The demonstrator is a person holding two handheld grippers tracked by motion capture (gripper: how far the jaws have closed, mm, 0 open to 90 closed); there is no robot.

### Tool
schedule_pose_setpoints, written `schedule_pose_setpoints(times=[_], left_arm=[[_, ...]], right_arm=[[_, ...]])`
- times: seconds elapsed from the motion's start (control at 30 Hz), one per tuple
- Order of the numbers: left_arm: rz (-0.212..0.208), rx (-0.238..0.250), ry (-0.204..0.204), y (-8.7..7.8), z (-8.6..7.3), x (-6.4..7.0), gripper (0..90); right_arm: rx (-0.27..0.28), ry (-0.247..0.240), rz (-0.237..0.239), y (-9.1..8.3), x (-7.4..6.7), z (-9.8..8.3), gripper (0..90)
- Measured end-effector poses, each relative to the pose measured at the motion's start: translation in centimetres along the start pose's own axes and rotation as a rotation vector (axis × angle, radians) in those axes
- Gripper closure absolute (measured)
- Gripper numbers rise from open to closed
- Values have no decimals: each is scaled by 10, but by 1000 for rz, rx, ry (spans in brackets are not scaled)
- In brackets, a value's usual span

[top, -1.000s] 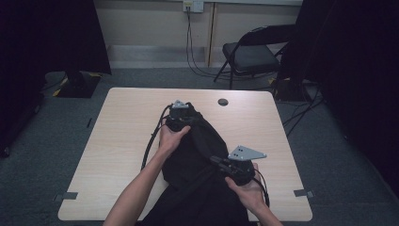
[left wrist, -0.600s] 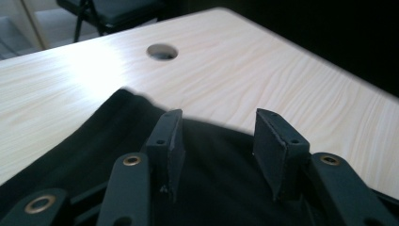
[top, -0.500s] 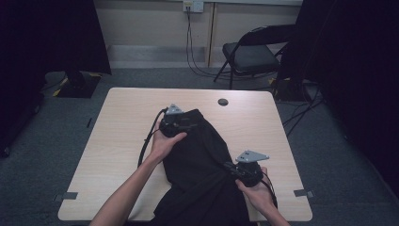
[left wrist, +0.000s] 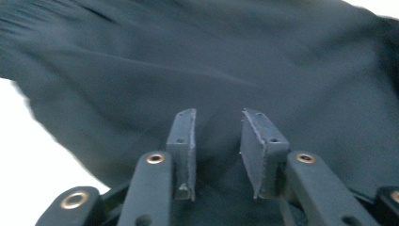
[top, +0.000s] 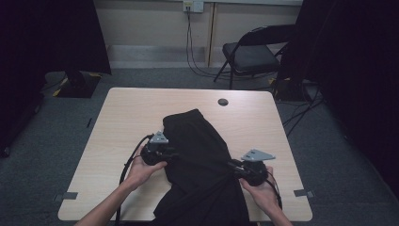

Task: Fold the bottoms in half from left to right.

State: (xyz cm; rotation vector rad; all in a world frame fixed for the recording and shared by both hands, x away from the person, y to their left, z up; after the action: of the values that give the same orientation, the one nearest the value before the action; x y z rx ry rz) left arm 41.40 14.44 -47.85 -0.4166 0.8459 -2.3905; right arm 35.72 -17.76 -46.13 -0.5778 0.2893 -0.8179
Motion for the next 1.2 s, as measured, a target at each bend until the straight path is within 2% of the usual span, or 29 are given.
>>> schedule_pose_setpoints(times=[0.07,0.13,0.17,0.2,0.27,0.3,0.33,0.47,0.5,0.6,0.63,0.7,0.87,0.9,1.0,1.03,1.07,1.13,1.17,1.2], left_arm=[[-16,-29,24,5,-5,5,682],[-14,-49,18,11,-9,6,670],[3,-62,24,14,-12,6,655],[11,-45,31,16,-14,7,640],[22,-48,11,17,-12,7,634],[34,-43,21,18,-13,7,625],[57,-41,50,19,-13,7,626],[68,-39,34,21,-10,2,634],[84,-44,35,24,-6,-2,637],[105,-24,29,27,-5,-8,637],[134,-3,15,30,-4,-14,637],[143,-21,14,34,2,-21,639],[193,32,-17,45,9,-44,652],[192,44,-27,47,10,-48,658],[221,22,-36,51,18,-62,666],[221,22,-36,51,18,-62,666],[236,2,-41,53,24,-71,666],[264,11,-54,56,27,-80,664],[269,28,-78,58,27,-83,663],[278,39,-84,58,27,-85,664]], right_arm=[[-20,-36,36,12,-14,3,776],[-44,-76,78,22,-29,3,774],[-55,-102,88,27,-36,2,760],[-64,-116,99,30,-41,2,736],[-79,-137,107,37,-48,0,693],[-86,-148,108,39,-50,-1,658],[-95,-155,111,41,-52,-2,615],[-129,-157,115,46,-53,-8,543],[-153,-147,113,51,-54,-11,508],[-152,-121,115,55,-52,-8,499],[-147,-115,113,57,-53,-8,497],[-131,-117,108,62,-53,-6,494],[-111,-117,111,77,-52,3,492],[-108,-115,112,81,-51,6,492],[-96,-115,112,94,-49,14,490],[-96,-115,112,94,-49,14,490],[-80,-117,114,102,-47,18,490],[-80,-112,107,109,-45,23,489],[-78,-113,106,111,-43,24,489],[-75,-112,105,113,-42,26,488]])
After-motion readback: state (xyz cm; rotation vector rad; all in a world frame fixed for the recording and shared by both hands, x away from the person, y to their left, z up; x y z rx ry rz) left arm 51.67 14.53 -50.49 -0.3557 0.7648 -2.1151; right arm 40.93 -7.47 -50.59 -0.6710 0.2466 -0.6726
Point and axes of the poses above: each handheld gripper's, and its own axes: y roughly forward along the jaws, z roughly out of its top, x roughly to its right, the point moved 1 cm from there along y, roughly forward along the jaws, and after that the axes turned 1 degree about x, right-handed, at the moved point
